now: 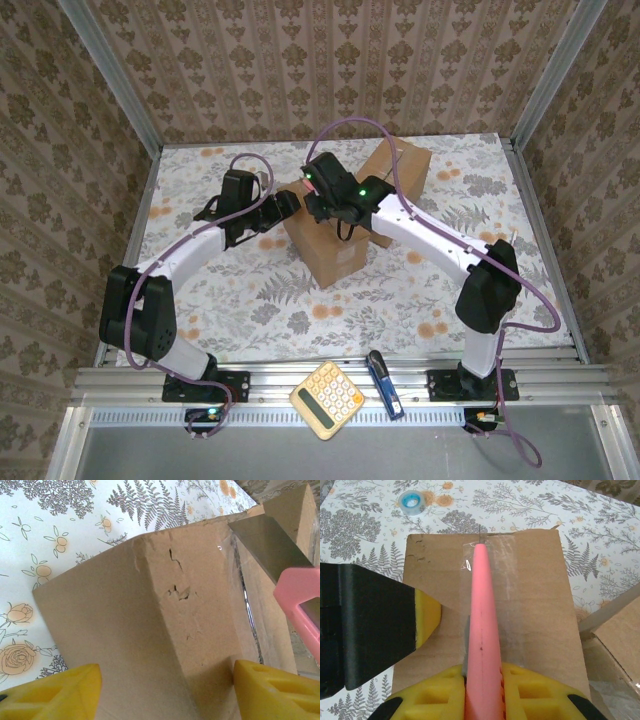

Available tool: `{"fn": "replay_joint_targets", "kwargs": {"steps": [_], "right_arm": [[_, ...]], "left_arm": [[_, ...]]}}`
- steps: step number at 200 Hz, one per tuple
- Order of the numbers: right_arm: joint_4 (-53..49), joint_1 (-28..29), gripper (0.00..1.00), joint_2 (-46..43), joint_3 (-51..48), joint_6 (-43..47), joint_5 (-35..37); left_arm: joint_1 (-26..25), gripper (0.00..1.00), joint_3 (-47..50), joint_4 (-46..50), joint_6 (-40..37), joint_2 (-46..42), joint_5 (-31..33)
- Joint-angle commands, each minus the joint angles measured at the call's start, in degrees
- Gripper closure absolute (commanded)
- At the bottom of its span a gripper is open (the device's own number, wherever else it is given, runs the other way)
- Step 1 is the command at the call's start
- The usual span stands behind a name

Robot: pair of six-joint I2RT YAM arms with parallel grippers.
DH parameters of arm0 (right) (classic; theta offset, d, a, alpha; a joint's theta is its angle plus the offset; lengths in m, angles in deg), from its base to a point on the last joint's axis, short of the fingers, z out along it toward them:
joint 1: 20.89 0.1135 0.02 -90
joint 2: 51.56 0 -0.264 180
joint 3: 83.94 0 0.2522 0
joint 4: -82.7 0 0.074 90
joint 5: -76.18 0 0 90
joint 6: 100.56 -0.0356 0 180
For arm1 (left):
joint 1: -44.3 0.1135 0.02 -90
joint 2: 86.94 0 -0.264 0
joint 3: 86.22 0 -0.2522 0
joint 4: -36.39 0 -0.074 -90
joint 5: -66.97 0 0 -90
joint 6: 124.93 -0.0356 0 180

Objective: Unpack the express box

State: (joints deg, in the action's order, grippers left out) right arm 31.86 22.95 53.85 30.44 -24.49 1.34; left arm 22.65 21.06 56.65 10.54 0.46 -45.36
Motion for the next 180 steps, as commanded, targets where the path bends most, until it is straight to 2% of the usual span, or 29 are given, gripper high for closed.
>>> {"fn": "replay_joint_targets", "kwargs": {"steps": [1,132,180], "right_arm": [[-1.1,0.5,1.00,-1.8,-0.7,-1.0,-0.3],[-1.3,0.5,1.00,-3.1,-2.2,-1.2,3.3],[1.0,0.5,1.00,-4.9,-2.8,-1.2,-2.3]], "left_arm": [[0.5,0.31,1.1,0.5,0.8,0.2,-0.6],[0.6,0.31,1.4,-0.4,1.5,0.5,-1.2],[0.6,0.31,1.8,-1.0,1.8,0.6,-1.6]]}}
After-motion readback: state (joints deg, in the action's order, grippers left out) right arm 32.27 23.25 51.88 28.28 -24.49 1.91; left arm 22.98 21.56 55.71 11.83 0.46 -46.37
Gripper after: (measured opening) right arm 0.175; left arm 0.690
